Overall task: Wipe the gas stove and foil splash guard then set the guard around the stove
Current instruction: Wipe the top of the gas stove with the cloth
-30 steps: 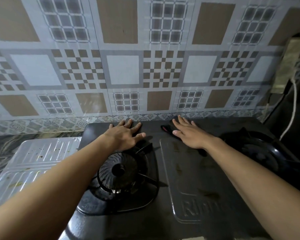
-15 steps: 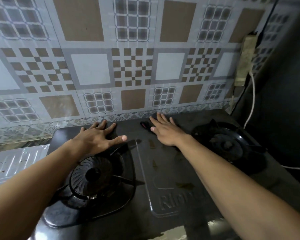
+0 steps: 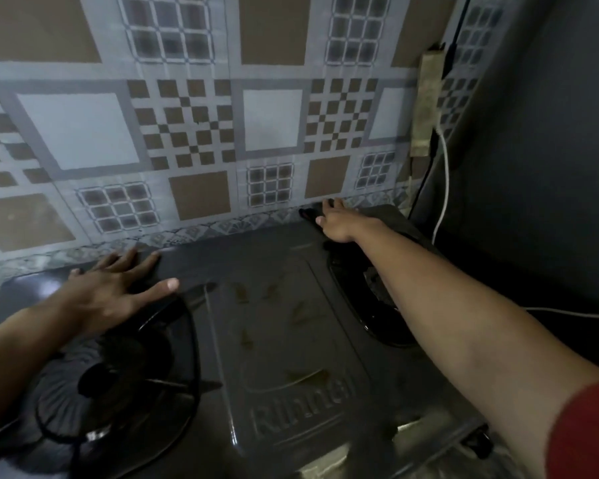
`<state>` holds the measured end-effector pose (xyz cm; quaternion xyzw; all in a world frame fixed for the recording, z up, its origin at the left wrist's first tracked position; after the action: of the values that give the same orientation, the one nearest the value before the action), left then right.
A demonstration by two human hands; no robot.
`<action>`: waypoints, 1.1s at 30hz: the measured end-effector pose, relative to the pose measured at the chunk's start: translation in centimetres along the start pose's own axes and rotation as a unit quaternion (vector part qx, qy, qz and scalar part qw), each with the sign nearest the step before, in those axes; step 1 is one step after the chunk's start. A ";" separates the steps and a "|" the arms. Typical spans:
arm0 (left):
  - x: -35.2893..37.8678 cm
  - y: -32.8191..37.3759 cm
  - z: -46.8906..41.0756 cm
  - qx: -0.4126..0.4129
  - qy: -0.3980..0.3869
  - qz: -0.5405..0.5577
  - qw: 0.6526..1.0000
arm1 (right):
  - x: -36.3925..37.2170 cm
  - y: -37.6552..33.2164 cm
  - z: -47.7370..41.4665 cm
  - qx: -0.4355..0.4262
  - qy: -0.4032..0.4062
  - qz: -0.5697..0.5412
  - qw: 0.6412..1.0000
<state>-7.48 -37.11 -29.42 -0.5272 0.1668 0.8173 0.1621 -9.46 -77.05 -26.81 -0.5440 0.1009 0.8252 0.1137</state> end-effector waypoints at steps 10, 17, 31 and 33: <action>-0.4 0.3 0.3 -0.010 0.028 0.038 0.999 | 0.3 -0.7 -0.8 0.092 0.012 -0.023 0.995; -0.7 0.7 0.9 -0.032 0.044 0.086 0.995 | 2.5 -8.3 2.8 -0.080 0.057 0.008 0.995; -0.2 -0.3 -0.1 0.000 0.032 0.075 0.997 | 7.2 -16.4 14.8 -0.238 0.101 0.018 0.966; -0.3 -0.2 0.1 -0.009 0.042 0.102 0.994 | 7.7 -15.6 15.6 -0.239 0.097 0.017 0.966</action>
<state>-7.31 -36.92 -29.10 -0.5427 0.2188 0.8083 0.0656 -21.38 -57.02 -28.58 -0.6311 -0.0793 0.7704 -0.0437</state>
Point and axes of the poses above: each hand's wrist, its own z-axis away from the middle knuckle, its own x-axis out of the palm, y = z × x, the point moved 4 cm from there along -z, towards the middle knuckle, and after that the axes turned 11 degrees about z, right-handed, at the moved point
